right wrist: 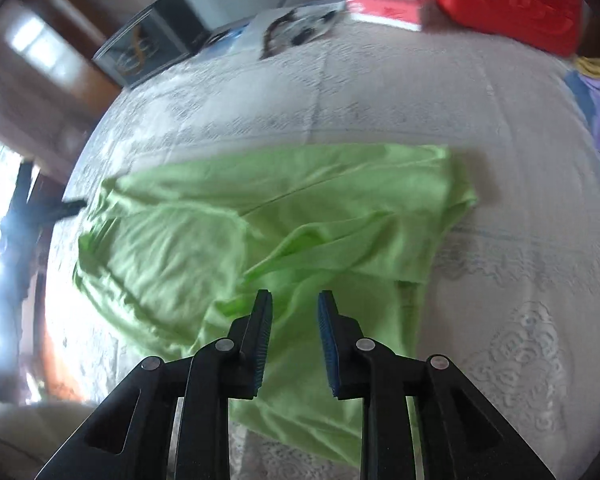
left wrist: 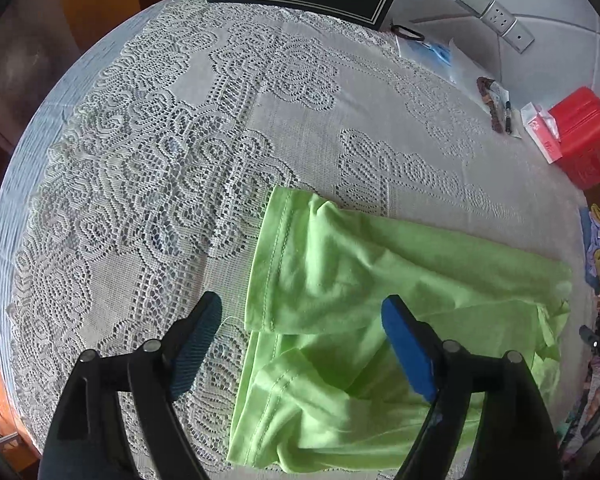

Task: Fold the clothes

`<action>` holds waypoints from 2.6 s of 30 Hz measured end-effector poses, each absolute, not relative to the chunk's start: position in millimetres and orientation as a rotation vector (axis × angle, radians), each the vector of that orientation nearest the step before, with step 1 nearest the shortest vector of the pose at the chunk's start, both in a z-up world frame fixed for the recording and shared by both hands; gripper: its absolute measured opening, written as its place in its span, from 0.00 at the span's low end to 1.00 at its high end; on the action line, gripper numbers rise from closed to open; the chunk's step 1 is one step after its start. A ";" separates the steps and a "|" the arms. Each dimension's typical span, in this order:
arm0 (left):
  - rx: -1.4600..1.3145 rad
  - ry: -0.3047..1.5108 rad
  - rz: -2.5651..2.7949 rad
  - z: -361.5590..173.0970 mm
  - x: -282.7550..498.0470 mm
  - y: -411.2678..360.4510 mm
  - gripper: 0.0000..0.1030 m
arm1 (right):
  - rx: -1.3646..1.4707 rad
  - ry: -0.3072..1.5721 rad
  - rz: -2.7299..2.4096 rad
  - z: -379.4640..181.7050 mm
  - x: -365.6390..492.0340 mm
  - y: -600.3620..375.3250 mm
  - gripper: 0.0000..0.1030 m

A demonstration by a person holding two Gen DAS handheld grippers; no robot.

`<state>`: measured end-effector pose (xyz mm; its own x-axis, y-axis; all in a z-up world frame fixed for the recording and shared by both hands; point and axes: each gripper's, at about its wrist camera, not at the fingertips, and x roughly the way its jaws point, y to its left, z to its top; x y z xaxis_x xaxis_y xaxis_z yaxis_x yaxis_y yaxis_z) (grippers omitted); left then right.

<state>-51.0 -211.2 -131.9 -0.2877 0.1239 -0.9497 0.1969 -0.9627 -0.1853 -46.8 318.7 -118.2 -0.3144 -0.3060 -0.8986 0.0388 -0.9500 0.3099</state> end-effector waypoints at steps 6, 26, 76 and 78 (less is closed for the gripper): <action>1.858 0.478 -2.444 -131.3 -28.1 -217.4 0.92 | 1.748 -0.458 -2.493 -141.1 -80.6 343.3 0.74; 1.839 0.279 -2.531 -147.1 6.0 -190.6 0.99 | 1.697 -0.507 -2.340 -124.6 8.5 308.4 0.59; 1.912 0.199 -2.415 -182.4 -18.7 -159.4 0.83 | 1.795 -0.369 -2.441 -161.3 -23.2 322.6 0.04; 1.906 0.223 -2.417 -182.3 -18.8 -162.1 0.83 | 1.670 -0.258 -2.435 -136.2 -6.5 311.2 0.02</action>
<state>-18.8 -162.1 -182.3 -0.2365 0.0461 -0.9705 0.1323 -0.9880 -0.0791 -6.5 311.2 -136.2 -0.3546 -0.2425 -0.9030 0.0476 -0.9692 0.2416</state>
